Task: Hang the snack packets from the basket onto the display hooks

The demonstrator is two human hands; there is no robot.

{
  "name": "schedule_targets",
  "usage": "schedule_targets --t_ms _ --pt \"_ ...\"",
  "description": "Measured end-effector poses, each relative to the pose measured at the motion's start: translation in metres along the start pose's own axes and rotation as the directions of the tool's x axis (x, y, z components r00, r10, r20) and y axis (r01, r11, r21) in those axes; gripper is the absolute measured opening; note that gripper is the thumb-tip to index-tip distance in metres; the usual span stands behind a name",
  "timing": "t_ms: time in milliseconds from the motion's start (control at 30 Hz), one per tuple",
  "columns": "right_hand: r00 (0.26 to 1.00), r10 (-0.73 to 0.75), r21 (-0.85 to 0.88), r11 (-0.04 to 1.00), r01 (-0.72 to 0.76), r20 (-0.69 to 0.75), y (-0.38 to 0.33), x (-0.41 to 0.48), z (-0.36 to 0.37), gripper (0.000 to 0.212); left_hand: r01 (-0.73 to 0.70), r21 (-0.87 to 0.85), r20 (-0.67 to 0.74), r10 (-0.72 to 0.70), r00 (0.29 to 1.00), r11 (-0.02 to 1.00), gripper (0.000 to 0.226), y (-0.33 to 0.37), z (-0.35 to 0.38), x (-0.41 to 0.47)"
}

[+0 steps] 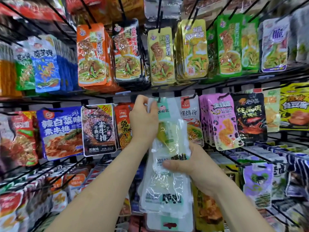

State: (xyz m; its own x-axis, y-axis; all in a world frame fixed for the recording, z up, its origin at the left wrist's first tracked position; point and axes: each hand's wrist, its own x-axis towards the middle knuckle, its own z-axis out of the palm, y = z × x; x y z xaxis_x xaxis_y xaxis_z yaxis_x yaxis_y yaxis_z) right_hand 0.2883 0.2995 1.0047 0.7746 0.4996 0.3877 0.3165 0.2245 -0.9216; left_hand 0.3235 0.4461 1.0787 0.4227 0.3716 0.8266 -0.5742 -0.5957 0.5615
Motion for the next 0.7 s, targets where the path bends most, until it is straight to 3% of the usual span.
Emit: schedule_targets --t_ms 233,367,500,600,700 --pt "0.999 0.031 0.062 0.998 -0.032 0.017 0.005 -0.005 -0.004 0.045 0.011 0.066 0.015 -0.012 1.000 0.998 0.017 -0.009 0.003 0.008" --pt "0.998 0.058 -0.005 0.998 -0.058 0.011 0.007 -0.011 -0.005 0.046 0.018 0.130 0.008 -0.019 1.000 0.991 0.013 -0.020 0.000 0.014" --pt "0.991 0.099 0.025 0.995 -0.097 -0.088 0.011 -0.018 -0.018 0.035 -0.053 0.222 0.033 0.047 0.998 0.974 0.017 -0.019 -0.002 0.011" --pt "0.978 0.108 0.051 0.994 -0.100 -0.177 0.010 -0.028 -0.037 0.044 -0.106 0.253 0.070 0.091 0.993 0.962 0.037 -0.019 -0.007 0.012" --pt "0.971 0.075 0.037 0.997 -0.068 -0.229 0.001 -0.036 -0.054 0.044 -0.169 0.336 0.156 0.123 0.980 0.927 0.036 -0.022 -0.010 0.015"
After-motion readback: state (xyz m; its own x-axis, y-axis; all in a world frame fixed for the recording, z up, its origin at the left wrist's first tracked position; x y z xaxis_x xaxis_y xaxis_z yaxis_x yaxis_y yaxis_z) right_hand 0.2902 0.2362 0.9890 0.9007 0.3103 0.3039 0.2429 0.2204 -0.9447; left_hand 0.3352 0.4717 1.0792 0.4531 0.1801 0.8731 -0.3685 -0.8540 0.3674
